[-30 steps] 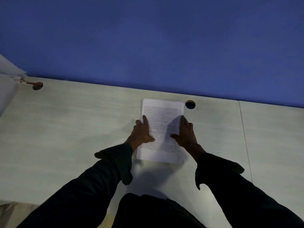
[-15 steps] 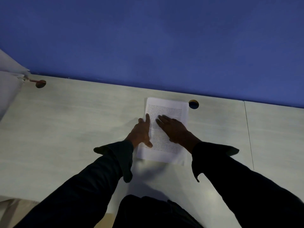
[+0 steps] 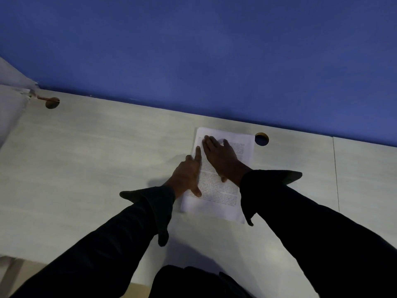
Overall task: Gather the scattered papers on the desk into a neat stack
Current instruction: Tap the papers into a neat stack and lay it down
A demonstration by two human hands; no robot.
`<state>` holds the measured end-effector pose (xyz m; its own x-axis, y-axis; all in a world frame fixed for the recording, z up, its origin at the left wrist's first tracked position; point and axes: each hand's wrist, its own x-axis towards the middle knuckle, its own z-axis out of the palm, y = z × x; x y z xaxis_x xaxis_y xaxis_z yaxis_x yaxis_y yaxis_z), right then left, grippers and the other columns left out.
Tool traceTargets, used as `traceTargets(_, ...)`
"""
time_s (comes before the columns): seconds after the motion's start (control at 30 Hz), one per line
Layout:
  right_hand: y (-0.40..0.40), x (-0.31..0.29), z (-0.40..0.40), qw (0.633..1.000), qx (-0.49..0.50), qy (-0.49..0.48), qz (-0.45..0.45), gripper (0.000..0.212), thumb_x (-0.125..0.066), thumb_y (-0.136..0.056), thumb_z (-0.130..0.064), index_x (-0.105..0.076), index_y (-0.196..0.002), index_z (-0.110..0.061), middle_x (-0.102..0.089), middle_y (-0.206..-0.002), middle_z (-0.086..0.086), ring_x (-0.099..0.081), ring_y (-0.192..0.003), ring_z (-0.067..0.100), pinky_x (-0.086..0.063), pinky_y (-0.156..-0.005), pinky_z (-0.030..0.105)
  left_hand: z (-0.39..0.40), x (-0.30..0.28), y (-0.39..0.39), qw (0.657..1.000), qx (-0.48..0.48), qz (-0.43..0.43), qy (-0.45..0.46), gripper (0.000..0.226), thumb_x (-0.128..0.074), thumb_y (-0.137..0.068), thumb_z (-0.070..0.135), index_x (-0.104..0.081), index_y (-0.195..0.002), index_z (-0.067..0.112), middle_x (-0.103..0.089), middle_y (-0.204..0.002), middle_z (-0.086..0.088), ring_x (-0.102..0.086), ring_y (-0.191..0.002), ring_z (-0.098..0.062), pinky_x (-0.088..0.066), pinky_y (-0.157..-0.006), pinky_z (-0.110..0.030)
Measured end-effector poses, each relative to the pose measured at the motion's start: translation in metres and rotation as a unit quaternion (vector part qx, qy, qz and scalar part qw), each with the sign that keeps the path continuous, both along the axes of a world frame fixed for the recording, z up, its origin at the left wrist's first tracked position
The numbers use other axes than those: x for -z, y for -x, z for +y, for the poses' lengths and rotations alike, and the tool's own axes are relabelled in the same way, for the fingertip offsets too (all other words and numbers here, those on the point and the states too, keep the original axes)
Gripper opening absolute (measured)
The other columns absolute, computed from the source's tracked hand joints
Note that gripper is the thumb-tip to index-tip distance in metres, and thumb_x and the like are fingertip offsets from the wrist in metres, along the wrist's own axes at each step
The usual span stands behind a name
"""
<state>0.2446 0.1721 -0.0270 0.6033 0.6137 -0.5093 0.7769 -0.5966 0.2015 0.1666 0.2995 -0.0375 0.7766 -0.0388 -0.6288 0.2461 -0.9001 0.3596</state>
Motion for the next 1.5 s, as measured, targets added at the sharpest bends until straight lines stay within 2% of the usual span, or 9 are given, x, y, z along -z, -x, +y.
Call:
traceTargets(0.23, -0.018, 0.004, 0.010, 0.999, -0.008, -0.003, -0.043, 0.090, -0.057, -0.102, -0.032, 0.001, -0.162, 0.001, 0.002, -0.172, 0.021, -0.006, -0.160, 0.035, -0.019, -0.125, 0.058, -0.012, -0.012, -0.001, 0.999, 0.002, 0.005, -0.037, 0.164, -0.100, -0.052, 0.034, 0.022, -0.157, 0.011, -0.040, -0.143, -0.026, -0.058, -0.120, -0.039, -0.049, -0.104, -0.045)
traceTargets(0.4, 0.012, 0.004, -0.018, 0.982, 0.169, -0.085, -0.019, 0.121, -0.082, -0.086, -0.029, 0.007, -0.161, 0.004, 0.003, -0.171, 0.024, 0.000, -0.159, 0.040, -0.015, -0.128, 0.054, -0.021, -0.018, -0.002, 0.998, -0.039, 0.022, -0.032, 0.159, -0.100, -0.055, 0.028, 0.021, -0.158, 0.010, -0.037, -0.148, -0.026, -0.054, -0.127, -0.039, -0.046, -0.109, -0.045)
traceTargets(0.6, 0.017, 0.009, -0.069, 0.915, 0.371, -0.136, 0.078, 0.152, -0.092, -0.062, -0.059, 0.003, -0.158, 0.012, -0.001, -0.168, 0.032, -0.007, -0.158, 0.044, -0.024, -0.126, 0.049, -0.020, -0.012, -0.002, 0.995, -0.100, 0.026, 0.010, 0.143, -0.092, -0.069, 0.019, 0.019, -0.159, 0.013, -0.035, -0.146, -0.028, -0.054, -0.123, -0.041, -0.051, -0.097, -0.042)
traceTargets(0.7, 0.004, 0.010, -0.077, 0.927, 0.356, -0.096, 0.069, 0.164, -0.086, -0.052, -0.076, 0.002, -0.159, 0.011, -0.005, -0.169, 0.029, -0.010, -0.158, 0.040, -0.018, -0.126, 0.053, -0.022, -0.014, -0.003, 0.997, -0.065, 0.035, -0.021, 0.166, -0.101, -0.050, 0.022, 0.027, -0.156, 0.011, -0.034, -0.146, -0.027, -0.055, -0.121, -0.039, -0.049, -0.102, -0.041)
traceTargets(0.97, -0.016, 0.004, -0.079, 0.951, 0.306, 0.004, 0.033, 0.180, -0.070, -0.038, -0.097, 0.015, -0.158, 0.007, 0.008, -0.170, 0.024, 0.009, -0.159, 0.038, -0.004, -0.121, 0.067, -0.023, -0.005, -0.004, 0.996, -0.045, 0.039, -0.060, 0.173, -0.104, -0.043, 0.027, 0.027, -0.156, 0.012, -0.037, -0.145, -0.026, -0.056, -0.120, -0.038, -0.048, -0.104, -0.043)
traceTargets(1.1, 0.017, 0.016, -0.081, 0.965, 0.208, -0.151, -0.043, 0.141, -0.071, -0.073, -0.078, 0.004, -0.162, 0.002, 0.004, -0.172, 0.021, 0.004, -0.160, 0.034, -0.004, -0.128, 0.057, -0.023, -0.006, -0.003, 0.997, -0.038, 0.037, -0.058, 0.173, -0.103, -0.044, 0.026, 0.030, -0.154, 0.010, -0.037, -0.143, -0.030, -0.056, -0.118, -0.040, -0.050, -0.102, -0.045)
traceTargets(1.17, 0.055, 0.034, -0.079, 0.926, 0.201, -0.312, -0.069, 0.095, -0.055, -0.099, -0.055, -0.012, -0.163, 0.000, -0.010, -0.172, 0.018, -0.007, -0.160, 0.031, -0.014, -0.129, 0.053, -0.023, -0.006, -0.003, 0.997, -0.040, 0.039, -0.049, 0.173, -0.103, -0.044, 0.027, 0.030, -0.154, 0.011, -0.036, -0.145, -0.030, -0.056, -0.120, -0.041, -0.049, -0.104, -0.047)
traceTargets(1.23, 0.091, 0.052, -0.074, 0.882, 0.229, -0.401, -0.089, 0.070, -0.044, -0.108, -0.039, -0.021, -0.162, -0.001, -0.019, -0.171, 0.016, -0.014, -0.160, 0.029, -0.019, -0.128, 0.051, -0.023, -0.005, -0.002, 0.997, -0.030, 0.030, -0.062, 0.173, -0.103, -0.044, 0.029, 0.028, -0.155, 0.010, -0.037, -0.145, -0.030, -0.057, -0.120, -0.041, -0.049, -0.103, -0.047)
traceTargets(1.5, 0.167, 0.083, -0.103, 0.899, 0.205, -0.375, -0.090, 0.074, -0.043, -0.107, -0.043, -0.019, -0.162, 0.001, -0.014, -0.171, 0.018, -0.009, -0.161, 0.029, -0.016, -0.128, 0.052, -0.018, 0.005, -0.002, 0.998, -0.003, 0.014, -0.067, 0.170, -0.102, -0.046, 0.034, 0.025, -0.156, 0.007, -0.039, -0.146, -0.029, -0.052, -0.127, -0.040, -0.046, -0.106, -0.046)
